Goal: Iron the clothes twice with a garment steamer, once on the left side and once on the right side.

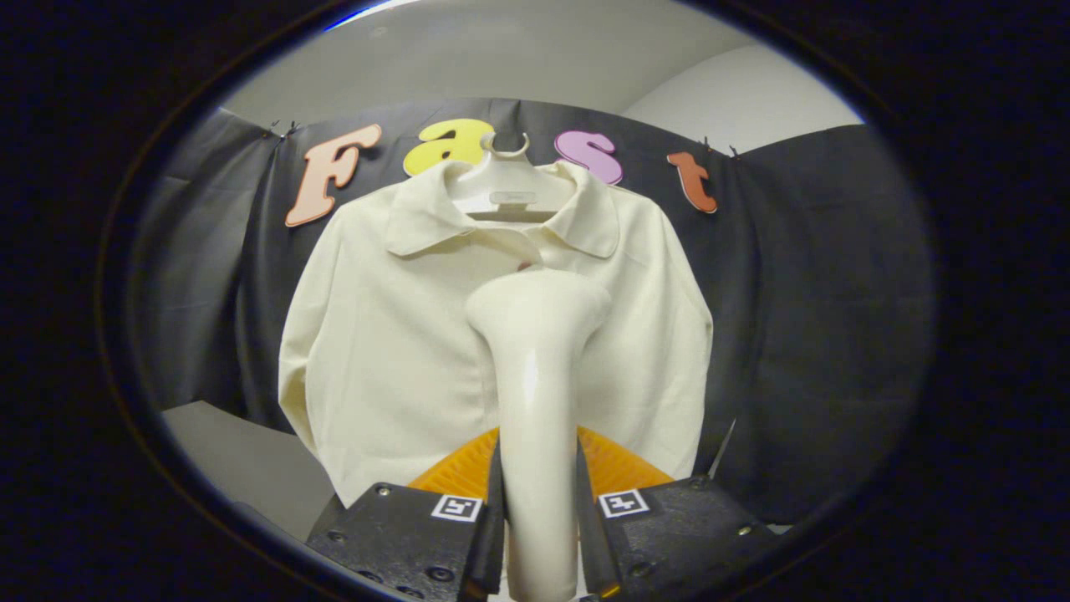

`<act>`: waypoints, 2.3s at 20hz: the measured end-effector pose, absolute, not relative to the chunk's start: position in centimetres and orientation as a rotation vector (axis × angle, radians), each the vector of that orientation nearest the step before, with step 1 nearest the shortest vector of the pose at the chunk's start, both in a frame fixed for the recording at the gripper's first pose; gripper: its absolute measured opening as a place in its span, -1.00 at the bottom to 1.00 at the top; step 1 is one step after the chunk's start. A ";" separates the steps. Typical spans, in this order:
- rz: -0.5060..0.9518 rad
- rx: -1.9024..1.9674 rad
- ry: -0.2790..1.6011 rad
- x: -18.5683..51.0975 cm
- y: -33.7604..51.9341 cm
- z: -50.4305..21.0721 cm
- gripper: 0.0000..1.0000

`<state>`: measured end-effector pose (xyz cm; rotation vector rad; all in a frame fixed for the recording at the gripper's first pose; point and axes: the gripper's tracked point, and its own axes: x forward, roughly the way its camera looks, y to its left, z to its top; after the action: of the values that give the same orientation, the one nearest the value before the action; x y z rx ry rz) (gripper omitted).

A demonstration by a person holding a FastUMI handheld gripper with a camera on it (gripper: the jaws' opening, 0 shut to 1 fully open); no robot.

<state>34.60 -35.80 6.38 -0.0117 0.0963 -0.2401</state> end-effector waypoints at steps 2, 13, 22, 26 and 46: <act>-0.242 0.011 0.088 34.8 -37.3 6.8 -0.27; -0.210 0.095 0.167 33.9 -40.9 0.3 -0.27; -0.186 0.157 0.257 32.3 -40.1 -7.9 -0.27; -0.186 0.168 0.299 30.8 -40.0 -11.4 -0.27; -0.240 0.139 0.447 25.2 -43.7 -25.4 -0.26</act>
<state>25.18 -43.72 -25.42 0.1387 0.4468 -0.2404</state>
